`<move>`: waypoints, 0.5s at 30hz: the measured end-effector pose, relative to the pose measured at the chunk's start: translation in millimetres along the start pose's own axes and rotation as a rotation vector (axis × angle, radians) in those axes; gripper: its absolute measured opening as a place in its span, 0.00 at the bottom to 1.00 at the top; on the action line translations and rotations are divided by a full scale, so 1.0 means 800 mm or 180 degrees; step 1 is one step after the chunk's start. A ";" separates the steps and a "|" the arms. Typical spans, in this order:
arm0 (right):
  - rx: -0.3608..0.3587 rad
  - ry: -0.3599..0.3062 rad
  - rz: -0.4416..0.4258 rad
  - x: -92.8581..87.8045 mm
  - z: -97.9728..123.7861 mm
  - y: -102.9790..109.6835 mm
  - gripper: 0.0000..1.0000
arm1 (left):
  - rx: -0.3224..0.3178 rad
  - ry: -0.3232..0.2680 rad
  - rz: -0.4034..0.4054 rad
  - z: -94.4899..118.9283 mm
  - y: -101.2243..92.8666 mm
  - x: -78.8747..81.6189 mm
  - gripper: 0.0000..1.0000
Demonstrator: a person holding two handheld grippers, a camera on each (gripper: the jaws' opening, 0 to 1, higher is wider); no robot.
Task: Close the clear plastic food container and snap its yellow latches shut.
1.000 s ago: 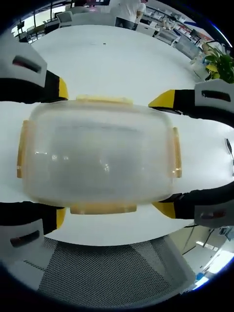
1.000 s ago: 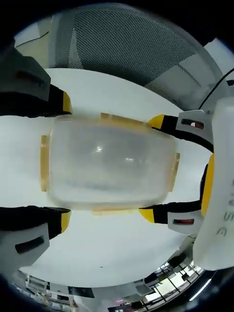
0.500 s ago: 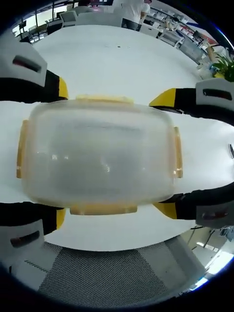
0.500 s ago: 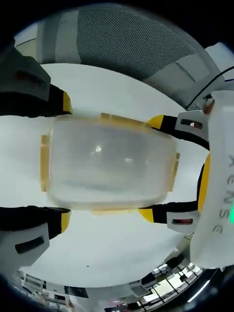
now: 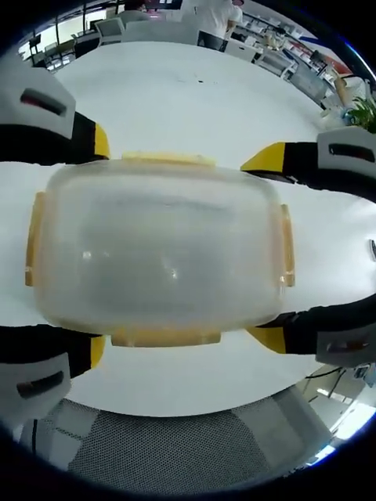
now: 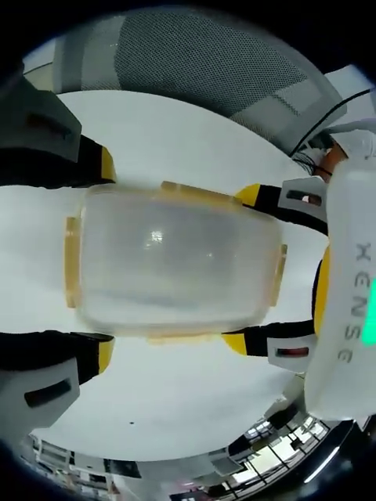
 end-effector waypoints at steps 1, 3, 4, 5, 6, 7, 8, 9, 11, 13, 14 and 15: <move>-0.0003 -0.0002 -0.0011 0.001 0.000 -0.002 0.72 | 0.0002 -0.0002 -0.0021 -0.001 0.004 -0.001 0.82; -0.0009 -0.0004 -0.0059 0.002 -0.001 -0.006 0.72 | 0.0005 -0.0001 -0.0070 -0.002 0.011 -0.002 0.82; -0.0012 -0.0004 -0.0076 0.003 -0.001 -0.008 0.72 | 0.0007 0.0001 -0.0086 -0.002 0.014 -0.003 0.82; -0.0012 -0.0005 -0.0092 0.003 -0.002 -0.011 0.72 | 0.0008 0.0002 -0.0115 -0.003 0.019 -0.003 0.82; -0.0015 -0.0009 -0.0118 0.003 -0.002 -0.014 0.72 | 0.0009 0.0000 -0.0128 -0.004 0.022 -0.003 0.82; -0.0017 -0.0009 -0.0132 0.004 -0.003 -0.017 0.72 | 0.0011 -0.0003 -0.0144 -0.004 0.026 -0.004 0.82; -0.0018 -0.0009 -0.0143 0.004 -0.003 -0.020 0.72 | 0.0011 -0.0003 -0.0157 -0.005 0.029 -0.004 0.82; -0.0021 -0.0010 -0.0159 0.004 -0.004 -0.025 0.72 | 0.0010 -0.0010 -0.0164 -0.006 0.035 -0.004 0.82; -0.0023 -0.0003 -0.0179 0.004 -0.005 -0.033 0.72 | 0.0012 -0.0026 -0.0183 -0.007 0.044 -0.004 0.82; -0.0026 0.0014 -0.0200 0.004 -0.006 -0.042 0.72 | 0.0012 -0.0030 -0.0195 -0.008 0.051 -0.005 0.82; -0.0027 0.0020 -0.0212 0.004 -0.007 -0.044 0.72 | 0.0011 -0.0042 -0.0212 -0.009 0.057 -0.005 0.82; -0.0028 0.0030 -0.0234 0.004 -0.008 -0.049 0.72 | 0.0012 -0.0050 -0.0227 -0.010 0.061 -0.005 0.82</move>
Point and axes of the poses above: the point that each gripper's makers call its tool centre point, and the gripper's own axes: z roughly backward along the fingers, y roughly to its left, x roughly out of its top, the point moved 9 cm from there along z, roughly backward along the fingers, and after that the axes turned 13 degrees about y, right-handed, at the moved point
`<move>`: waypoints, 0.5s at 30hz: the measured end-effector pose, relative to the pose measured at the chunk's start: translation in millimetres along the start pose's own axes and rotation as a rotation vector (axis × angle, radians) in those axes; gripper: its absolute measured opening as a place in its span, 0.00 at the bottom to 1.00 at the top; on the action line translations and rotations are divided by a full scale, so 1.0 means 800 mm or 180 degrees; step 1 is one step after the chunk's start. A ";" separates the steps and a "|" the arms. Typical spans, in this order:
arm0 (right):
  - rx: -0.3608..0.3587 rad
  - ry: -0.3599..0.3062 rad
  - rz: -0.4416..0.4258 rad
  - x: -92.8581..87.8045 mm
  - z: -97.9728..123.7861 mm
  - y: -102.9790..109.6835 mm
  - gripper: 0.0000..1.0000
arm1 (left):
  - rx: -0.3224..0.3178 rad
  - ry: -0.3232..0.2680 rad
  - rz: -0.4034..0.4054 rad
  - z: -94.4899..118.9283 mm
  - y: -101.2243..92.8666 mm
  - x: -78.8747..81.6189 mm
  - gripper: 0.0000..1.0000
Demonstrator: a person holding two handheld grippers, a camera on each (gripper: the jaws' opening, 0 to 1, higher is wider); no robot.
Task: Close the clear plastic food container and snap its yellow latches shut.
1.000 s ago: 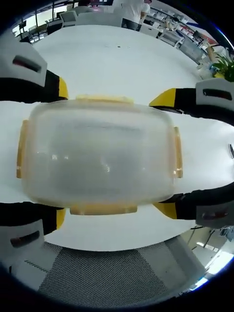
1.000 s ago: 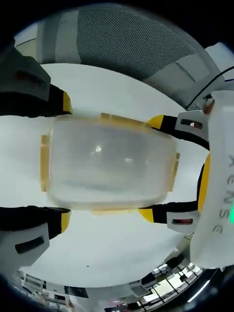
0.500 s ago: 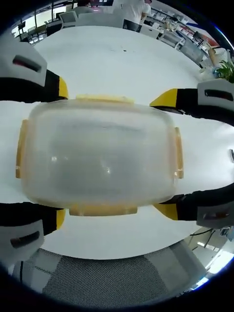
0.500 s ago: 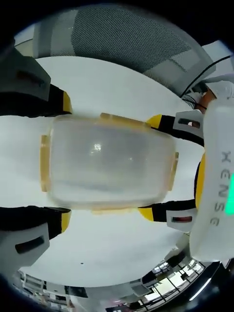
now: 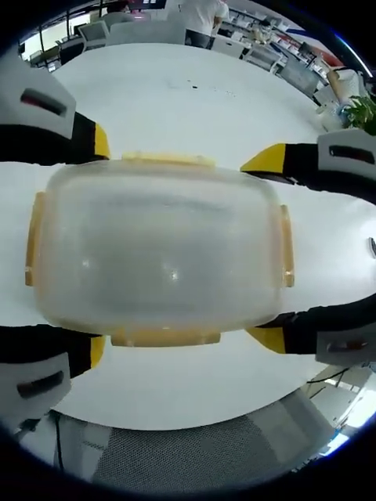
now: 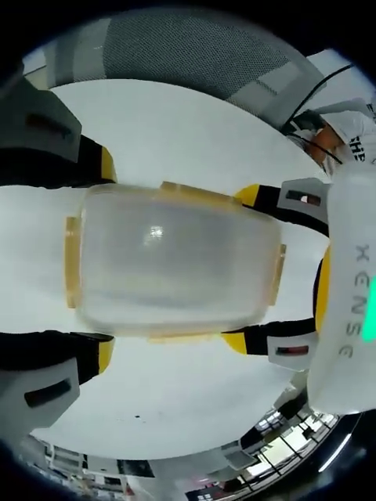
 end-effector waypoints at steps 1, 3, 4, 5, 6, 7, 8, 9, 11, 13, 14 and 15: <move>-0.0001 0.0001 -0.0012 0.000 0.000 -0.003 0.72 | 0.0000 -0.0008 -0.0018 -0.001 0.005 0.000 0.82; -0.0007 -0.0002 -0.0036 0.000 -0.001 -0.010 0.72 | 0.0004 -0.0019 -0.0038 -0.002 0.013 -0.001 0.82; -0.0006 -0.0006 -0.0044 0.000 -0.001 -0.012 0.72 | 0.0007 -0.0019 -0.0045 -0.002 0.016 -0.001 0.82; -0.0008 -0.0010 -0.0048 0.000 -0.002 -0.016 0.72 | 0.0008 -0.0010 -0.0055 -0.003 0.018 -0.001 0.82; -0.0008 -0.0014 -0.0054 0.000 -0.003 -0.019 0.72 | 0.0008 -0.0005 -0.0064 -0.004 0.022 -0.002 0.82; -0.0009 -0.0017 -0.0057 0.000 -0.003 -0.021 0.72 | 0.0007 -0.0006 -0.0068 -0.004 0.025 -0.002 0.82; -0.0011 -0.0020 -0.0063 0.000 -0.003 -0.023 0.72 | 0.0008 -0.0009 -0.0072 -0.005 0.029 -0.002 0.82; -0.0012 -0.0032 -0.0073 -0.001 -0.004 -0.029 0.72 | 0.0009 -0.0014 -0.0073 -0.005 0.032 -0.002 0.82; -0.0014 -0.0033 -0.0075 0.000 -0.004 -0.034 0.72 | 0.0007 -0.0026 -0.0072 -0.006 0.039 -0.003 0.82; -0.0015 -0.0029 -0.0075 0.000 -0.005 -0.039 0.72 | 0.0006 -0.0034 -0.0071 -0.007 0.044 -0.003 0.82; -0.0012 -0.0030 -0.0073 -0.001 -0.006 -0.043 0.72 | 0.0004 -0.0043 -0.0068 -0.007 0.048 -0.003 0.82; -0.0011 -0.0030 -0.0070 -0.001 -0.006 -0.047 0.72 | 0.0003 -0.0055 -0.0062 -0.008 0.051 -0.003 0.82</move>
Point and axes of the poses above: the point that each gripper's makers call its tool centre point, and the gripper's own axes: z roughly backward along the fingers, y roughly to its left, x roughly out of its top, the point moved 9 cm from there along z, roughly backward along the fingers, and after that the axes turned 13 degrees about y, right-handed, at the moved point
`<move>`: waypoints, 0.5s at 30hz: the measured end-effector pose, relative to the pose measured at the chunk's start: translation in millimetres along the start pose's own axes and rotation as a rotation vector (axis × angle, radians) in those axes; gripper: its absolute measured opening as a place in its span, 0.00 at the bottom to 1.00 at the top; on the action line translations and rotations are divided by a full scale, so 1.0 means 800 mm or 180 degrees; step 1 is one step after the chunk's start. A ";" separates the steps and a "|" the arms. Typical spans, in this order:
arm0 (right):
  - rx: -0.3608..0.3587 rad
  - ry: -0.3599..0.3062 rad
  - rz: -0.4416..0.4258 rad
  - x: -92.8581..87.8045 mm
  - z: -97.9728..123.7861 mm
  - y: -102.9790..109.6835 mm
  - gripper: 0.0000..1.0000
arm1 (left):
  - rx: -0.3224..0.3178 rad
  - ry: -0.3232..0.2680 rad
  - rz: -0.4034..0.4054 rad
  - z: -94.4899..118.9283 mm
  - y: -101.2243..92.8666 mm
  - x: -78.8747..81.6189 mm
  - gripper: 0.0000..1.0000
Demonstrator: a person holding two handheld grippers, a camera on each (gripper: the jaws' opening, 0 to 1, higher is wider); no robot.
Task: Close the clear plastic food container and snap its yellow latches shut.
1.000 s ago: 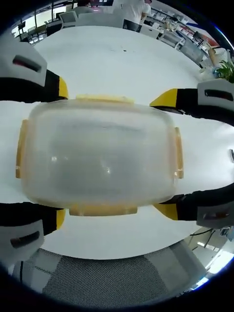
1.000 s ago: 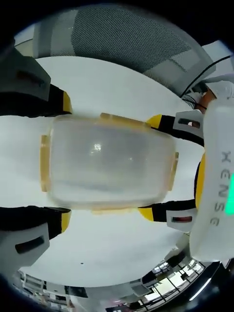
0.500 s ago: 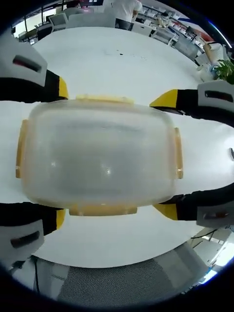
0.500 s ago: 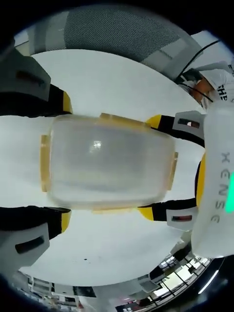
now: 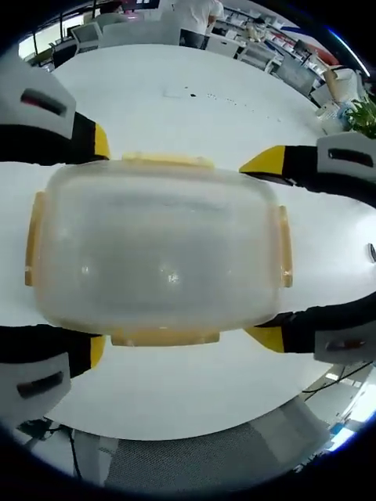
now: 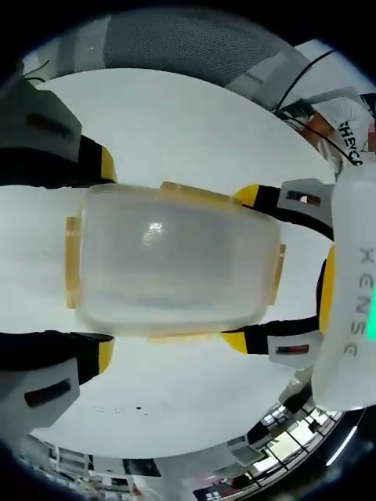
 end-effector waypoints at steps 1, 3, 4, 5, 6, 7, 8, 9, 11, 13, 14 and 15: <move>0.0001 -0.0004 0.0004 -0.001 -0.001 -0.004 0.72 | -0.0001 -0.0016 0.0011 -0.001 0.004 0.000 0.82; 0.0003 -0.0005 0.0013 0.000 -0.001 -0.010 0.72 | -0.0002 -0.0017 0.0024 -0.001 0.008 0.000 0.82; 0.0005 -0.0002 0.0015 0.000 -0.002 -0.013 0.72 | -0.0002 -0.0026 0.0027 -0.002 0.011 0.000 0.82; 0.0005 0.0006 0.0022 0.000 -0.002 -0.016 0.72 | -0.0003 -0.0030 0.0033 -0.002 0.013 -0.001 0.82; 0.0004 0.0014 0.0022 0.001 -0.002 -0.017 0.72 | -0.0003 -0.0042 0.0036 -0.003 0.016 -0.001 0.82; 0.0005 0.0016 0.0021 0.001 -0.003 -0.019 0.72 | -0.0003 -0.0050 0.0035 -0.003 0.018 -0.001 0.82; 0.0005 0.0014 0.0017 0.000 -0.003 -0.021 0.72 | -0.0003 -0.0060 0.0034 -0.003 0.020 -0.002 0.82; 0.0005 0.0016 0.0014 0.001 -0.003 -0.021 0.72 | -0.0002 -0.0064 0.0032 -0.003 0.020 -0.002 0.82; 0.0001 0.0019 0.0010 0.001 -0.003 -0.020 0.72 | 0.0001 -0.0051 0.0028 -0.003 0.019 -0.001 0.82; -0.0004 0.0016 0.0011 0.000 -0.003 -0.020 0.72 | 0.0005 -0.0026 0.0019 -0.003 0.019 -0.001 0.82; -0.0003 0.0005 0.0009 0.000 -0.003 -0.020 0.72 | 0.0006 -0.0018 0.0017 -0.003 0.019 -0.001 0.82; -0.0002 0.0000 0.0007 0.000 -0.003 -0.020 0.72 | 0.0005 -0.0018 0.0016 -0.003 0.018 -0.001 0.82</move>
Point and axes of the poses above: the point that each gripper's makers call its tool centre point, and the gripper's own axes: z roughly backward along the fingers, y roughly to its left, x roughly out of its top, the point moved 9 cm from there along z, roughly backward along the fingers, and after that the axes turned 13 degrees about y, right-handed, at the moved point
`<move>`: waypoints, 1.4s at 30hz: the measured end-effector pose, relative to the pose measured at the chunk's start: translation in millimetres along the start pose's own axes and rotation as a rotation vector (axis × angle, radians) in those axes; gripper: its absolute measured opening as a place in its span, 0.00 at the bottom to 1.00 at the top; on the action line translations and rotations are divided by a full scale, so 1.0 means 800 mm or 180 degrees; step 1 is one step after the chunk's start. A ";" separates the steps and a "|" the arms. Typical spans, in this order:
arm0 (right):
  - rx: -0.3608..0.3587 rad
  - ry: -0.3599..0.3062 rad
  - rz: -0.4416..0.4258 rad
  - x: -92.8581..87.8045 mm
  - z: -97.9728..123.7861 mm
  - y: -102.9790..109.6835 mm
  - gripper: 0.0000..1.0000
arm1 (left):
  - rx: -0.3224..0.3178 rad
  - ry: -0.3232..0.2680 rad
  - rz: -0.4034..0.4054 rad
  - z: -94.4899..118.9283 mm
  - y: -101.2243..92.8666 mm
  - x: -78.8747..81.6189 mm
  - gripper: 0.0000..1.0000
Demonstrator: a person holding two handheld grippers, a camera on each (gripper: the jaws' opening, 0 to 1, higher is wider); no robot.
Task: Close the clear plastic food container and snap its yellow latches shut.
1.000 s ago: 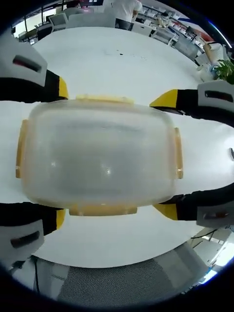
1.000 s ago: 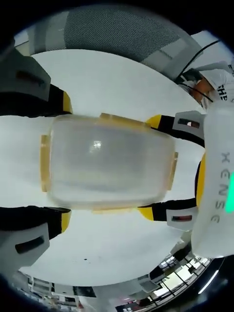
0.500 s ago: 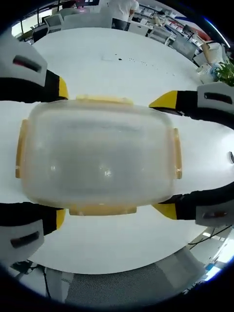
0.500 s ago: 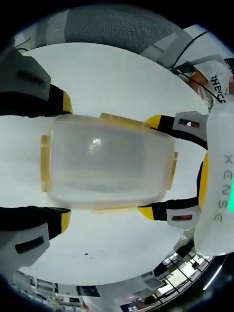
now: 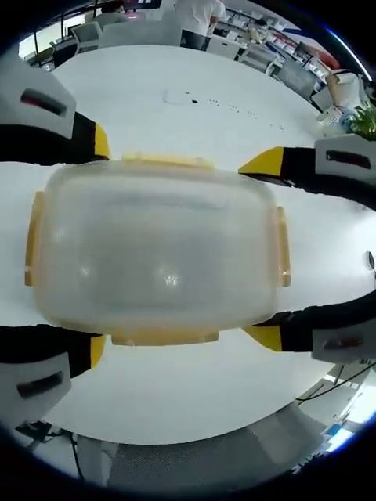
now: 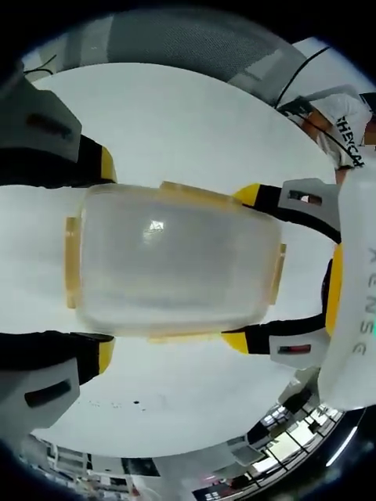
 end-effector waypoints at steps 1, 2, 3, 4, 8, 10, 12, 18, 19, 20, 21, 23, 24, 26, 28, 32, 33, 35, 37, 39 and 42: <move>0.0000 -0.0003 -0.0001 0.000 0.000 0.000 0.72 | -0.0002 -0.0005 0.0001 0.000 0.000 0.000 0.82; 0.0001 -0.0004 -0.0001 0.000 0.000 0.000 0.72 | -0.0002 -0.0012 0.0003 0.000 0.000 0.000 0.82; 0.0002 -0.0005 -0.0001 0.000 0.000 0.000 0.73 | -0.0002 -0.0017 0.0005 -0.001 0.001 0.000 0.82; 0.0002 -0.0009 0.0000 0.000 0.000 0.000 0.73 | -0.0003 -0.0024 0.0006 -0.001 0.001 -0.001 0.82; -0.0010 -0.0029 -0.0003 -0.001 0.000 0.001 0.73 | -0.0006 -0.0028 -0.0012 0.000 0.001 -0.001 0.83; -0.0014 -0.0018 -0.0025 0.001 0.001 0.001 0.73 | 0.0012 0.0024 -0.0069 0.000 0.003 0.000 0.83; -0.0016 -0.0013 -0.0021 0.001 0.001 0.001 0.74 | 0.0010 0.0024 -0.0072 0.000 0.003 0.000 0.83; -0.0228 -0.0317 -0.0076 0.000 0.004 0.003 0.78 | 0.0054 -0.0199 0.0105 0.006 0.003 -0.009 0.90; -0.0239 -0.0457 -0.0132 0.001 0.007 0.004 0.79 | 0.0114 -0.0259 0.0109 0.007 0.004 -0.010 0.90; -0.0251 -0.0500 -0.0192 -0.001 0.008 0.005 0.80 | 0.0157 -0.0281 0.0137 0.010 0.004 -0.014 0.90; -0.0274 -0.0505 -0.0254 -0.005 0.010 0.004 0.79 | 0.0157 -0.0357 0.0197 0.013 0.002 -0.017 0.90; -0.0307 -0.0569 -0.0322 -0.007 0.012 0.005 0.78 | 0.0173 -0.0530 0.0357 0.015 -0.001 -0.023 0.90; -0.0316 -0.0688 -0.0448 -0.009 0.013 0.009 0.79 | 0.0218 -0.0661 0.0480 0.017 -0.004 -0.028 0.90; -0.0334 -0.0865 -0.0667 -0.014 0.014 0.014 0.79 | 0.0309 -0.0871 0.0715 0.018 -0.011 -0.039 0.89; -0.0322 -0.1049 -0.0991 -0.020 0.016 0.022 0.80 | 0.0308 -0.1100 0.1161 0.019 -0.024 -0.052 0.89; -0.0355 -0.1525 -0.1734 -0.033 0.018 0.039 0.86 | 0.0328 -0.1633 0.2037 0.011 -0.057 -0.075 0.87; -0.0374 -0.1550 -0.1828 -0.035 0.016 0.043 0.86 | 0.0354 -0.1647 0.2079 0.010 -0.059 -0.078 0.87; -0.0396 -0.1646 -0.2068 -0.040 0.011 0.056 0.87 | 0.0381 -0.1793 0.2341 0.004 -0.072 -0.085 0.87; -0.0327 -0.1684 -0.2222 -0.040 0.003 0.072 0.88 | 0.0305 -0.1911 0.2623 -0.001 -0.085 -0.089 0.88; -0.0308 -0.1667 -0.2304 -0.038 -0.001 0.087 0.89 | 0.0212 -0.2004 0.2895 -0.006 -0.095 -0.092 0.87; -0.0275 -0.1713 -0.2370 -0.035 -0.005 0.101 0.92 | 0.0211 -0.2044 0.3002 -0.010 -0.104 -0.098 0.87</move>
Point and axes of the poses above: the point that each gripper's makers call its tool centre point, and the gripper's own axes: z roughly backward along the fingers, y roughly to its left, x roughly out of its top, the point moved 9 cm from there along z, roughly backward along the fingers, and after that the axes turned 13 degrees about y, right-handed, at the moved point
